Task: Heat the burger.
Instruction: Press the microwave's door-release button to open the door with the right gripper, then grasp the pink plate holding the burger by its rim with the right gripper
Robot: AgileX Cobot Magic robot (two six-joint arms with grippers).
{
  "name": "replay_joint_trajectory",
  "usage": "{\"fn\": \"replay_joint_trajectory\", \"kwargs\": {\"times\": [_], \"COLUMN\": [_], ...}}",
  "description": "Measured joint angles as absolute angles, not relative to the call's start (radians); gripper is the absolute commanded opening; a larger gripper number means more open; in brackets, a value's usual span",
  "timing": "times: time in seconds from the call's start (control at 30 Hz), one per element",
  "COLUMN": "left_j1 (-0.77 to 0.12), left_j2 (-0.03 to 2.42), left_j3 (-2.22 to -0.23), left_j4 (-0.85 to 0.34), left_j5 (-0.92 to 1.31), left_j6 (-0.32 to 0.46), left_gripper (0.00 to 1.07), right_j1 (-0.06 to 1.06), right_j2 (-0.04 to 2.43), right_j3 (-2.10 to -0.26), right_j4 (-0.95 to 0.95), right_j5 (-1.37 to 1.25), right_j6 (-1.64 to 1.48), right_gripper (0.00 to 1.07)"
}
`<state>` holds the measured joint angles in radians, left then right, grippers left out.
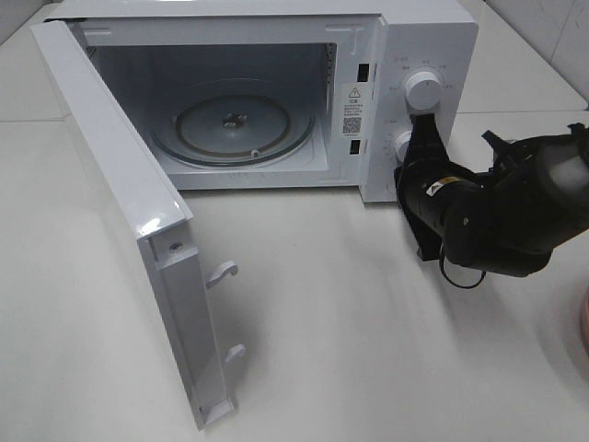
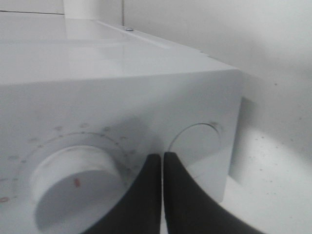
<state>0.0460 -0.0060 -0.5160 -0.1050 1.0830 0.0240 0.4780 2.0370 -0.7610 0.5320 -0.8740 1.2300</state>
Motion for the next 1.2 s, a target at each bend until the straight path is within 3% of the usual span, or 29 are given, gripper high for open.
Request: {"fn": "replay_joint_trajectory", "kwargs": {"times": [0.33, 0.73, 1.2], "left_j1": [0.046, 0.046, 0.046], "left_j2": [-0.006, -0.006, -0.006], "left_j3": [-0.516, -0.516, -0.516], "left_j4": [-0.105, -0.105, -0.105], "left_j5": [1.083, 1.083, 1.083], "left_j6": [0.024, 0.024, 0.024], "left_gripper": [1.0, 1.0, 1.0], "right_j1": [0.478, 0.478, 0.478], "right_j2": [1.932, 1.741, 1.588], "right_j3": [-0.673, -0.604, -0.602], "right_j4": [0.524, 0.525, 0.525], "right_j5": [-0.805, -0.573, -0.315], "right_j6": [1.186, 0.912, 0.323], "right_gripper": [0.0, 0.0, 0.01]}}
